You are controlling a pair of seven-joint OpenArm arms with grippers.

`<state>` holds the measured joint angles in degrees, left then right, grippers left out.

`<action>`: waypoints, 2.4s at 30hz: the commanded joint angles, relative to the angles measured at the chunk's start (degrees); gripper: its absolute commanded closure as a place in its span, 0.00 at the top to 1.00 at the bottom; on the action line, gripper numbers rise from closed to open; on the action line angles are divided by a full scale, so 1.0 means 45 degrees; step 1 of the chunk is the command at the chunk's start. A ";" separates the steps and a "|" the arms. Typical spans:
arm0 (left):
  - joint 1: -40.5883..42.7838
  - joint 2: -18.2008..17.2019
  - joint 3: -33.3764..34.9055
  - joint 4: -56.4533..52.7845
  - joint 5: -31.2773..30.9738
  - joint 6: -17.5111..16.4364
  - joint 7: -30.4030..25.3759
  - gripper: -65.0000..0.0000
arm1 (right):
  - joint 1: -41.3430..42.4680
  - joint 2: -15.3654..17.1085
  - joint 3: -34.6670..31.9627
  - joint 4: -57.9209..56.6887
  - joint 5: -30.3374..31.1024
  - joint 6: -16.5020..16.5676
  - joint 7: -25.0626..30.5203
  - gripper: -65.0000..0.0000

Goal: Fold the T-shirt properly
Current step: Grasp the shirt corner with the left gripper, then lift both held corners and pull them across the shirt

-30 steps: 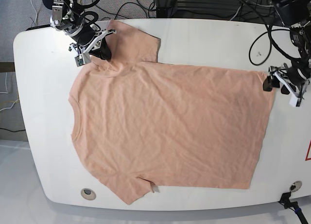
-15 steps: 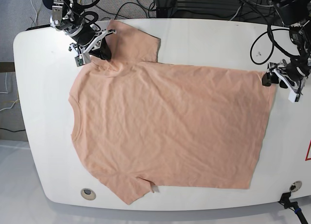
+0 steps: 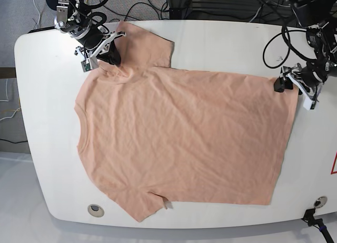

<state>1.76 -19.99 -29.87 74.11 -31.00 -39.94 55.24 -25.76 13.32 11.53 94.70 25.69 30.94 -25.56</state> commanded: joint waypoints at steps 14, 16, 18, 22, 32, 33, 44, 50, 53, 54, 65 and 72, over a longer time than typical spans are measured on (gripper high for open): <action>-0.0147 -0.0022 -0.0073 0.0226 -0.0075 -0.0013 0.0002 0.22 | -0.0010 0.0117 0.0026 0.0124 -0.0054 -0.0028 0.0064 0.01; -0.0147 -0.0022 -0.0073 0.0245 -0.0075 -0.0013 0.0002 0.07 | -0.0010 0.0117 0.0026 0.0124 -0.0054 -0.0028 0.0064 0.01; -0.0147 -0.0022 -0.0073 0.0245 -0.0075 -0.0013 0.0002 0.00 | -0.0010 0.0117 0.0026 0.0124 -0.0054 -0.0028 0.0064 0.01; -0.0088 -0.0022 -0.0073 0.0284 -0.0114 -0.0013 0.0022 0.00 | -0.0068 0.0117 0.0026 0.0163 0.0024 -0.0028 0.0064 0.01; 0.1670 0.0036 -0.0073 0.2550 -0.0133 -0.0013 0.0041 0.00 | -0.0381 0.0117 0.0046 0.0202 0.0063 0.0011 0.0064 0.01; 0.1846 0.0076 -0.0073 0.2726 -0.0133 -0.0013 0.0041 0.00 | -0.0420 0.0117 0.0046 0.0202 0.0063 0.0031 0.0064 0.01; 0.4053 0.0603 -0.0112 0.4836 -0.0153 -0.0013 0.0041 0.00 | -0.1944 0.0117 0.0046 0.1374 0.0063 0.0050 0.0064 0.01; 0.4640 0.0642 -0.0132 0.5891 -0.0153 -0.0013 0.0041 0.00 | -0.2784 0.0117 0.0065 0.2507 0.0063 0.0050 0.0064 0.01; 0.4581 0.0623 -0.0152 0.6379 -0.0153 -0.0013 0.0041 0.00 | -0.2784 0.0117 0.0065 0.3172 0.0083 0.0011 0.0064 0.01; 0.4561 0.0603 -0.0152 0.6594 -0.0153 -0.0013 0.0041 0.00 | -0.2764 0.0117 0.0065 0.3406 0.0083 -0.0008 0.0064 0.01; 0.2432 0.0583 -0.0913 0.7005 -0.0094 -0.0013 0.0881 0.00 | -0.1026 0.0527 0.2429 0.3875 0.2330 0.0050 -0.1831 0.01; 0.0420 0.0994 -0.0913 0.6086 -0.0055 -0.0013 0.1858 0.00 | 0.1006 0.0468 0.2449 0.3797 0.2330 0.0050 -0.3003 0.01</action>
<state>5.32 -14.79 -33.87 101.73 -30.55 -39.94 64.47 -23.14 14.81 22.13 110.93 35.33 31.14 -39.33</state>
